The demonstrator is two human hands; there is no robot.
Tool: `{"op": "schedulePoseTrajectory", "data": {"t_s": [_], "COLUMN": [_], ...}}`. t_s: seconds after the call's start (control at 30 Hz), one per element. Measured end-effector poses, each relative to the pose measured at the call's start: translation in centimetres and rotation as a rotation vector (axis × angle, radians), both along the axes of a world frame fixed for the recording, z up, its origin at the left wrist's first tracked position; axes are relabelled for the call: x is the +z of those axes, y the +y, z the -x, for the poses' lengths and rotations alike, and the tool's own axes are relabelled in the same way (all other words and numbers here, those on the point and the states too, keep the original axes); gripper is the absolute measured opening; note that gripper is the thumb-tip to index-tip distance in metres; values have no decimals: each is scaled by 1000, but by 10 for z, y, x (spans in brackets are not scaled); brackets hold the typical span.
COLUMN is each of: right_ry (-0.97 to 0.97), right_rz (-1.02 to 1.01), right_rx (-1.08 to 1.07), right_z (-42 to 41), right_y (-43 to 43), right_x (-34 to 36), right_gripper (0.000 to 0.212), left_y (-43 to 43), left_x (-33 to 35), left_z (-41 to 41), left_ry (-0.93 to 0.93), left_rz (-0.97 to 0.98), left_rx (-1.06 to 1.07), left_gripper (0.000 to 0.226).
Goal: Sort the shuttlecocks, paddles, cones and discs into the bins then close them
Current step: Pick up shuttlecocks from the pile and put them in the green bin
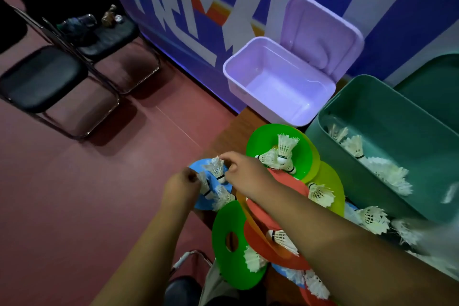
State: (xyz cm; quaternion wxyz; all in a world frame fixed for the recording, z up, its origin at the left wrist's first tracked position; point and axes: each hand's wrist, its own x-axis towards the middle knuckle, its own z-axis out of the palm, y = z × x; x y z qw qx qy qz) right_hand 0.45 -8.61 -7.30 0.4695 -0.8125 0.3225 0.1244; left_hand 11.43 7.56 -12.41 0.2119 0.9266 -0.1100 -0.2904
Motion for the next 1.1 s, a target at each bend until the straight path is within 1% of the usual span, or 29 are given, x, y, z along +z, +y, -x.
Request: {"op": "schedulePoseTrajectory", "data": {"t_s": [0.1, 0.2, 0.3, 0.4, 0.43, 0.5, 0.67, 0.83, 1.0, 1.1], "right_ry": [16, 52, 88, 84, 78, 75, -36, -173, -229, -281], "right_rz": [53, 122, 191, 267, 271, 258, 216, 239, 284, 302], "right_rx": [74, 116, 136, 115, 107, 76, -91, -263, -535, -700], "right_z": [-13, -22, -26, -20, -17, -7, 30, 85, 154, 197], "right_y": [3, 5, 4, -1, -4, -9, -27, -49, -81, -98], "right_x": [-11, -19, -25, -26, -25, -23, -2, 41, 89, 115], "right_gripper": [59, 57, 41, 10, 5, 8, 4, 5, 8, 9], "left_y": [4, 5, 5, 3, 1, -2, -27, -72, -131, -166], "left_x": [1, 5, 13, 19, 22, 28, 55, 85, 128, 150], "left_z": [-2, -4, -4, -2, -1, 2, 16, 44, 79, 101], "left_ry": [-27, -14, -13, 2, 6, 13, -7, -48, -75, -103], "left_rz": [38, 76, 99, 122, 131, 152, 232, 320, 435, 491], "left_rx": [11, 16, 27, 32, 31, 26, -9, -99, -248, -339], "left_gripper": [15, 11, 9, 12, 13, 13, 14, 18, 18, 12]}}
